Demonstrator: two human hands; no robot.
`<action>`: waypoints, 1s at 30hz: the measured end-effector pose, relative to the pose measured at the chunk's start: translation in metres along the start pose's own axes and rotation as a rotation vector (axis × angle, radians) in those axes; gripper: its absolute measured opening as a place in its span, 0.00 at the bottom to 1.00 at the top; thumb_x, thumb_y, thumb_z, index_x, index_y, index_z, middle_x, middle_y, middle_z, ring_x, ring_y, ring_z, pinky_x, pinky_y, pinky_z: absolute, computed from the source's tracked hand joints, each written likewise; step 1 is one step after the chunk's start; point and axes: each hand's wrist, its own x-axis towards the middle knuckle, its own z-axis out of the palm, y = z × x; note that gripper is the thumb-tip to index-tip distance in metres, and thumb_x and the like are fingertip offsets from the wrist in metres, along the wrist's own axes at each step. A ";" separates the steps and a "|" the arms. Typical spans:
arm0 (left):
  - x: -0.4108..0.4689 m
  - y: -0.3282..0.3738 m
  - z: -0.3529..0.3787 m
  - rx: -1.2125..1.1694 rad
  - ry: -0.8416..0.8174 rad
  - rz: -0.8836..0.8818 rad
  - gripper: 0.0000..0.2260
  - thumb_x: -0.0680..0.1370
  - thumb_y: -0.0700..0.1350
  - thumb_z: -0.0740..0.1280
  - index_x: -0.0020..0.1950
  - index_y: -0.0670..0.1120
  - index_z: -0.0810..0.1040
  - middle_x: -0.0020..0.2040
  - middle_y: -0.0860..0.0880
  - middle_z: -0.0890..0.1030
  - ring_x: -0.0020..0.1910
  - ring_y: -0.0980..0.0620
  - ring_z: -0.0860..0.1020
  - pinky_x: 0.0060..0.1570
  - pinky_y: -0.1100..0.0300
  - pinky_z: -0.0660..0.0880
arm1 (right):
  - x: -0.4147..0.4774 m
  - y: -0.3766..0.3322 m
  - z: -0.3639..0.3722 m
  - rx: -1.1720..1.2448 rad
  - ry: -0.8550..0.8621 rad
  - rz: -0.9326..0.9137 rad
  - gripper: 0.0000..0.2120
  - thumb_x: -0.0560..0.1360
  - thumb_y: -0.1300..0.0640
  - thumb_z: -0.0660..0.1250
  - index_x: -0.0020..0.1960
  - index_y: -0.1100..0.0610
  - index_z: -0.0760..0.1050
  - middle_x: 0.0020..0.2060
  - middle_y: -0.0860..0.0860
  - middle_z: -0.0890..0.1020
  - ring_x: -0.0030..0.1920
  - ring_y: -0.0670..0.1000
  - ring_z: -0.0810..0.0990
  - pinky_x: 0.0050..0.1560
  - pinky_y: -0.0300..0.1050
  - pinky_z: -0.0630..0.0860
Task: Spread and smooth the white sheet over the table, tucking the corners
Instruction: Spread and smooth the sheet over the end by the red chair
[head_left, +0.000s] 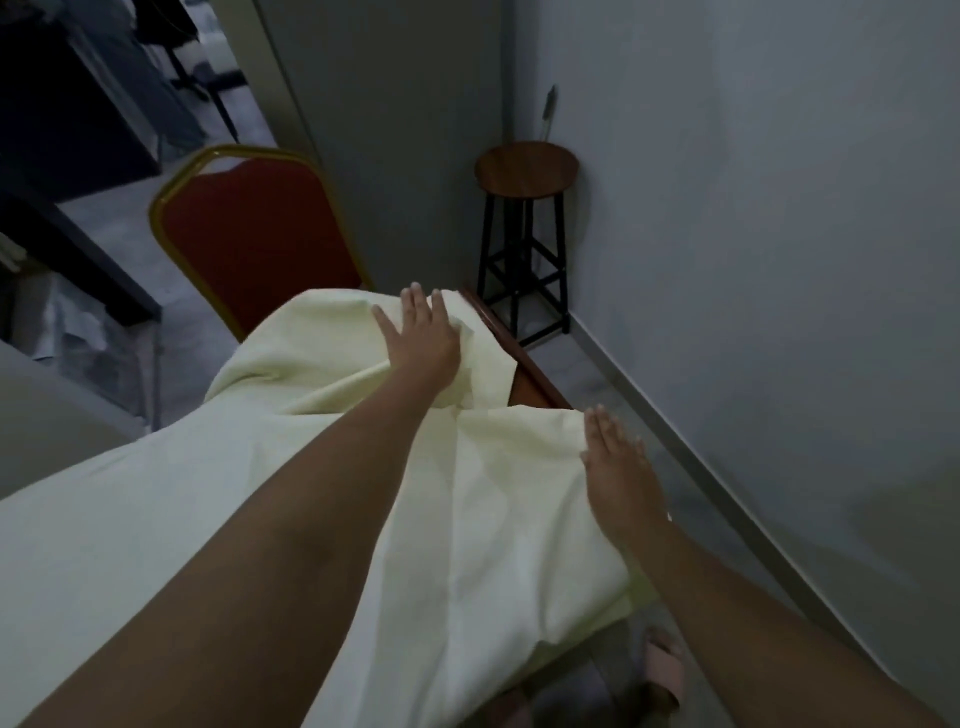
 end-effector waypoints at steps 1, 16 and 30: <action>-0.001 0.009 0.006 0.065 -0.018 0.045 0.26 0.83 0.53 0.45 0.78 0.44 0.43 0.79 0.43 0.43 0.77 0.45 0.41 0.69 0.35 0.35 | -0.002 0.003 0.000 0.054 -0.002 0.015 0.26 0.83 0.55 0.48 0.78 0.56 0.44 0.78 0.50 0.49 0.77 0.50 0.52 0.71 0.49 0.61; -0.038 0.002 0.090 -0.019 -0.173 0.039 0.40 0.76 0.69 0.43 0.77 0.42 0.39 0.79 0.44 0.48 0.78 0.49 0.47 0.69 0.42 0.29 | -0.034 0.041 -0.017 -0.074 0.015 0.072 0.26 0.80 0.62 0.49 0.77 0.59 0.51 0.76 0.54 0.59 0.77 0.53 0.55 0.76 0.50 0.44; -0.010 0.020 0.085 -0.139 0.032 0.091 0.24 0.84 0.49 0.41 0.78 0.42 0.45 0.79 0.42 0.47 0.78 0.47 0.44 0.74 0.48 0.39 | -0.009 -0.020 0.004 -0.165 0.031 -0.004 0.26 0.82 0.48 0.42 0.78 0.56 0.48 0.78 0.53 0.52 0.78 0.54 0.48 0.74 0.57 0.39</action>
